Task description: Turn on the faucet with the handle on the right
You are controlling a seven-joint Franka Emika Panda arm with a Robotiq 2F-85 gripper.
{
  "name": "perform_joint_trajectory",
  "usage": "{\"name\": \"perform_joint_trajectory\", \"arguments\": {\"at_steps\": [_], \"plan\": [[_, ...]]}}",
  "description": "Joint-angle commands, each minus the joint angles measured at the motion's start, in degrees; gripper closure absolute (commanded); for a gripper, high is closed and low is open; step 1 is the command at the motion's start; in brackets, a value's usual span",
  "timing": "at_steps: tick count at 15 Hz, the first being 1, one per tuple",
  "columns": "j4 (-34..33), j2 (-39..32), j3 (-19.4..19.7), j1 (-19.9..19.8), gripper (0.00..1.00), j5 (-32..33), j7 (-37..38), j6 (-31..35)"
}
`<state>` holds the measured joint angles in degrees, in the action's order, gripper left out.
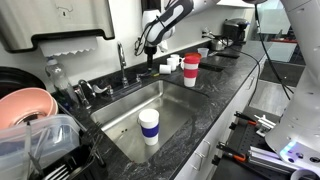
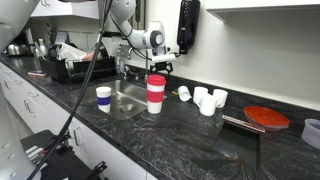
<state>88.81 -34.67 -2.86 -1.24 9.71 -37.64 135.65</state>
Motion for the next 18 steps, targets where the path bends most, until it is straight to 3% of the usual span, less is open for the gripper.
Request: {"name": "perform_joint_trajectory", "arguments": {"at_steps": [1,3,11,14,18], "plan": [[-1.8,-1.2,-1.5,-1.3,0.07,-0.9,-1.1,-0.3],[-2.0,-1.4,-1.5,-1.3,0.34,-0.8,-0.9,-0.2],[-2.1,-1.6,-2.1,-1.5,0.90,-2.2,-1.0,-1.4],[-2.2,-1.6,-2.4,-1.5,1.00,-3.0,-1.2,-2.3],[-2.3,-1.4,-2.3,-1.5,0.97,-4.0,-1.6,-2.7]]}}
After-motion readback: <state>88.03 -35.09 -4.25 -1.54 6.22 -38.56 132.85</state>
